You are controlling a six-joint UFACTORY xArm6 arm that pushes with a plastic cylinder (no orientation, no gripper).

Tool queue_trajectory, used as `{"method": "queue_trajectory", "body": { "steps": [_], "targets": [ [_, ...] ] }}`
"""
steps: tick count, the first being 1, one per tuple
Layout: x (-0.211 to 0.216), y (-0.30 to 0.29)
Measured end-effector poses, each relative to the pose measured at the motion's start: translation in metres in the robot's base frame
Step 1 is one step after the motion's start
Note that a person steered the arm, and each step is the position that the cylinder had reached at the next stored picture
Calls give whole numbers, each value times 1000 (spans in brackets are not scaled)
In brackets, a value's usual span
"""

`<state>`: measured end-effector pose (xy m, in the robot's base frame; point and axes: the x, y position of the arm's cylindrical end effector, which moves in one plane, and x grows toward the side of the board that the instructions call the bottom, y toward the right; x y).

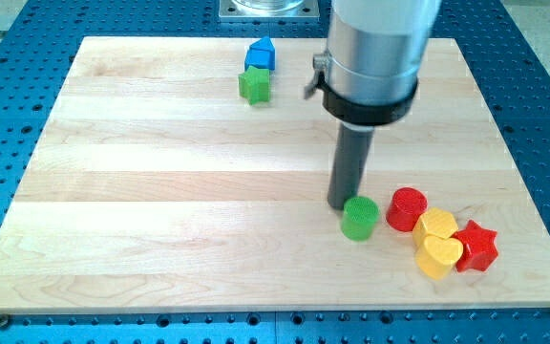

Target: Place the green circle into the group of blocks

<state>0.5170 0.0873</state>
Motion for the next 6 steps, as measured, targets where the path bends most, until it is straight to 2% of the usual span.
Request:
{"method": "queue_trajectory", "body": {
  "steps": [1, 2, 3, 4, 5, 6],
  "targets": [
    [12, -1],
    [28, -33],
    [50, -40],
    [51, 8],
    [51, 15],
    [50, -89]
  ]
}}
